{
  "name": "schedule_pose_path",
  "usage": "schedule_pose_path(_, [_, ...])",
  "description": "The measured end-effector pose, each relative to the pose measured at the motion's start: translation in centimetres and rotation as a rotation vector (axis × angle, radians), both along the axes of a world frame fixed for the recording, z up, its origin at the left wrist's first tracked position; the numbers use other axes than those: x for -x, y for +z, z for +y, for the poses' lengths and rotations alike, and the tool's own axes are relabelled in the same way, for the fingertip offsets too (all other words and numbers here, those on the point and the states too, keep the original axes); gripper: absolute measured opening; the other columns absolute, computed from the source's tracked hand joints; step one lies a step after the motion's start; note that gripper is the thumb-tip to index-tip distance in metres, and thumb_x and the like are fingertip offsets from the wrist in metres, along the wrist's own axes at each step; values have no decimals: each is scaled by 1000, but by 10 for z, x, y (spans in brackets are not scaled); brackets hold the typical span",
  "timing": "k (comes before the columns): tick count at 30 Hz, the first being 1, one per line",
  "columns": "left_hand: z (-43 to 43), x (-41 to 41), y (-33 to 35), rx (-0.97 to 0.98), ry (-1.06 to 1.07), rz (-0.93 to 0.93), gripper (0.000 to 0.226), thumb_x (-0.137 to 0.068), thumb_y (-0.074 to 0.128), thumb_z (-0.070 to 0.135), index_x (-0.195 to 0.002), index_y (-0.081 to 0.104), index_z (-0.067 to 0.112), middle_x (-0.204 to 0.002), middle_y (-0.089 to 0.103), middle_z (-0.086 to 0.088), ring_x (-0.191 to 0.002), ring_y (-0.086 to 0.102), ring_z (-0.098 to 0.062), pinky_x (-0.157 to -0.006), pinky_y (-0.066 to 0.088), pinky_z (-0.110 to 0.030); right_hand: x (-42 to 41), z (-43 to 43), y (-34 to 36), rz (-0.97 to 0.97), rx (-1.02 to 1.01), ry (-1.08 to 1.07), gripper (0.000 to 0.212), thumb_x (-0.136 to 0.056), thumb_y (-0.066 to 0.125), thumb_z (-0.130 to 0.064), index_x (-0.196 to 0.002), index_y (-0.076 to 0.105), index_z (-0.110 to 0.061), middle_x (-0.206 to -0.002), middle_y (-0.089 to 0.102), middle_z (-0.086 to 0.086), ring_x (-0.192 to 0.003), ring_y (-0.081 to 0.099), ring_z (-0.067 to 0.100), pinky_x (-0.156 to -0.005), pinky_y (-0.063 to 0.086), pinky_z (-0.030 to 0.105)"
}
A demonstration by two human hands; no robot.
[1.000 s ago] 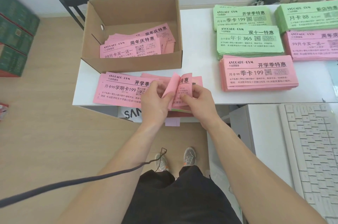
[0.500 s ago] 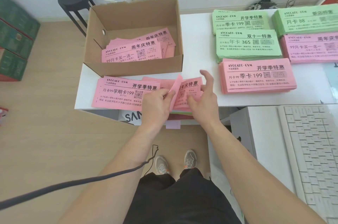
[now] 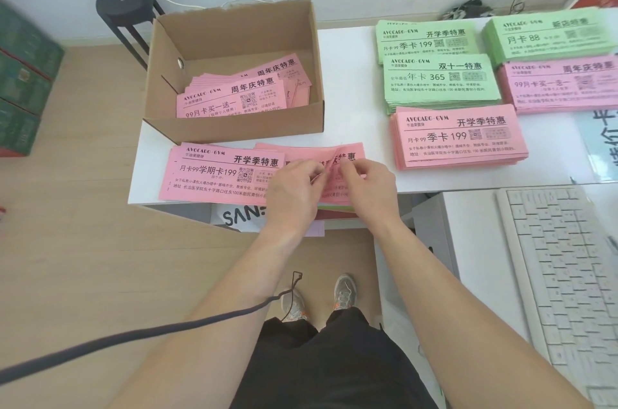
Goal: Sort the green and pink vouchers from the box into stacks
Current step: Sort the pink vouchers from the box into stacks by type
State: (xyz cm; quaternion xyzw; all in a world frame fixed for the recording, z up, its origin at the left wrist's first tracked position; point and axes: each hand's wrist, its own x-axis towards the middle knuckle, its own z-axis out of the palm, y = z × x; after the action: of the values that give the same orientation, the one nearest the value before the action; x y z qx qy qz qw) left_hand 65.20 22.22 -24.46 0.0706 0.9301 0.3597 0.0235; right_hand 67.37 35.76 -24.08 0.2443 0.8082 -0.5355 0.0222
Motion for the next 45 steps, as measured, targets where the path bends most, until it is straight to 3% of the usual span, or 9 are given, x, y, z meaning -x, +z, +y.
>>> schedule_pose_path(5, [8, -6, -8, 158, -32, 145, 7, -84, 75, 32, -83, 76, 25, -83, 63, 6, -83, 58, -22, -62, 42, -30, 4, 3, -1, -57, -14, 10, 39, -97, 61, -38, -60, 64, -25, -50, 58, -16, -52, 52, -1, -52, 35, 16])
schedule_pose_path(10, [13, -12, -5, 63, -33, 2, 34, -84, 55, 60, -93, 72, 32, -97, 59, 14, -96, 60, -11, -77, 51, -31, 5, 11, -6, -66, 108, 2, 30, -93, 57, -16, -64, 65, -13, -54, 55, -8, -54, 51, 11, -61, 58, 37])
schedule_pose_path(15, [8, -12, -6, -18, 15, -91, 28, -89, 63, 51, -106, 60, 28, -107, 59, 16, -99, 58, -6, -88, 51, -37, 3, 18, -7, -49, 148, 46, 30, -100, 59, -15, -70, 66, -11, -53, 51, -12, -50, 44, 3, -44, 37, 13])
schedule_pose_path(22, [9, -10, -8, 19, 48, -155, 46, -82, 68, 61, -113, 56, 31, -114, 57, 17, -104, 55, -5, -87, 48, -31, 6, 19, -15, -73, 162, -11, 23, -89, 76, -26, -78, 74, -6, -65, 62, 0, -60, 54, 13, -62, 49, 31])
schedule_pose_path(25, [10, -7, -6, -31, 67, -178, 44, -85, 70, 52, -118, 55, 27, -115, 59, 14, -101, 59, -6, -88, 51, -32, 9, 18, -15, -91, 166, -57, 25, -85, 82, -29, -83, 74, -6, -67, 64, -2, -59, 58, 12, -61, 52, 29])
schedule_pose_path(29, [4, -1, 2, -102, 140, -195, 26, -92, 65, 22, -116, 55, 24, -95, 65, 13, -85, 65, -9, -83, 54, -39, 12, 21, -17, -84, 108, -72, 22, -87, 79, -29, -83, 74, -8, -73, 67, -1, -64, 59, 14, -59, 49, 23])
schedule_pose_path(32, [-8, 5, 7, -112, 254, -122, 30, -93, 58, 9, -120, 48, 19, -98, 62, 6, -90, 62, -19, -82, 49, -37, 11, 25, -22, -94, 74, -64, 19, -91, 74, -27, -77, 71, -14, -74, 66, -3, -70, 61, 17, -69, 51, 32])
schedule_pose_path(38, [-35, 12, 1, -37, 271, -31, 22, -91, 52, 4, -95, 60, 24, -97, 60, 7, -92, 57, -22, -74, 32, -28, 13, 23, -23, -147, 28, -38, 20, -99, 59, -20, -88, 73, -13, -93, 75, 6, -86, 71, 23, -58, 53, 24])
schedule_pose_path(45, [-39, 14, 3, 3, 324, -29, 22, -93, 55, 8, -106, 70, 17, -114, 63, 3, -105, 59, -18, -79, 30, -18, 17, 23, -23, -190, 20, -36, 21, -103, 53, -20, -99, 72, -11, -99, 73, 2, -83, 67, 15, -51, 47, 18])
